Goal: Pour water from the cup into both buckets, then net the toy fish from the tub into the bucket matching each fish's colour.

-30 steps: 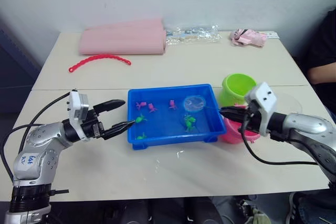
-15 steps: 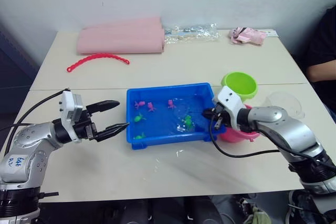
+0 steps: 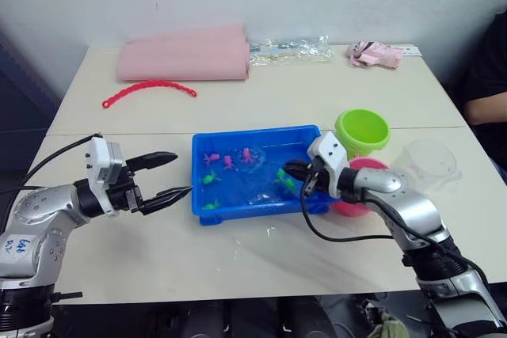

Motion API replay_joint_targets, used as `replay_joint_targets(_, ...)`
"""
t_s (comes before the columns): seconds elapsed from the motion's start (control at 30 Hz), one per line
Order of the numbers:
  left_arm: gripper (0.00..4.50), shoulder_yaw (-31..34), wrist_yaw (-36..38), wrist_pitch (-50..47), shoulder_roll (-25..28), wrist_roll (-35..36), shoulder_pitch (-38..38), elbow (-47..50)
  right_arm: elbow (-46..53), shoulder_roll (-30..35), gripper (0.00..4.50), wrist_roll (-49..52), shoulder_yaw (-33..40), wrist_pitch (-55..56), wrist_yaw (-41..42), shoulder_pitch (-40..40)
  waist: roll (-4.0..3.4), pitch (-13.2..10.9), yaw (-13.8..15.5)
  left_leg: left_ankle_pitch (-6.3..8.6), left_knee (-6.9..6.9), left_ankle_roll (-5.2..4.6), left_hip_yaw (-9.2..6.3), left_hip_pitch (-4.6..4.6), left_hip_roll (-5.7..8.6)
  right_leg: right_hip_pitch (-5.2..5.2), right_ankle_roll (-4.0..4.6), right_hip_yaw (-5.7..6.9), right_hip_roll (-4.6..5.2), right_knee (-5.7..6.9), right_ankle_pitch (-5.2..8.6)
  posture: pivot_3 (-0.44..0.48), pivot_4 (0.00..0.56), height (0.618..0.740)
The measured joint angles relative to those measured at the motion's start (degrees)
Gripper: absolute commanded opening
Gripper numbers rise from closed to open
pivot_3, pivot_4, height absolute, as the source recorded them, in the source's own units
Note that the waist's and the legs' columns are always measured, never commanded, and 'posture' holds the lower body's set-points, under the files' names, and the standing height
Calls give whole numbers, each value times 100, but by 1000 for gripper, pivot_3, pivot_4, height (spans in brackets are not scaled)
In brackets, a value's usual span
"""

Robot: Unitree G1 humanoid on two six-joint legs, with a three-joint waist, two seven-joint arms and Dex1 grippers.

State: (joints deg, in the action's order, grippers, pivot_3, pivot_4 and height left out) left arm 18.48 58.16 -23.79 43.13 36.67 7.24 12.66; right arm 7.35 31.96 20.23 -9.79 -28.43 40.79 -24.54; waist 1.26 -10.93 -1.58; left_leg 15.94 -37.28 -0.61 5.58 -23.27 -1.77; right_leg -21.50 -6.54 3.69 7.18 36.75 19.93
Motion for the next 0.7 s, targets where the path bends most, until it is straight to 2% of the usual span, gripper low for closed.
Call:
replay_joint_targets(0.17, 4480, 9, 12, -34, 14, 2, 138, -21, 488, 60, 0, 204, 529, 225, 200, 390, 0, 0, 3, 0, 1, 1, 0, 1, 0, 0, 0, 0, -1, 1, 0, 0, 150, 740)
replay_joint_targets(0.37, 4480, -151, 25, -182, -54, 48, 542, -140, 1107, 409, 0, 443, 1190, 362, 473, 1276, 0, 0, 34, -1, 3, 0, -3, 1, 4, 3, -1, 2, -24, 0, -1, 0, 150, 740)
replay_joint_targets(0.7, 4480, -920, 322, -169, -450, 14, 1457, -580, 2174, 847, 0, 1185, 3273, 360, 643, 3090, 0, 0, 152, -4, 3, 6, -3, 8, -6, 4, -2, -9, -51, -19, -1, 0, 150, 740)
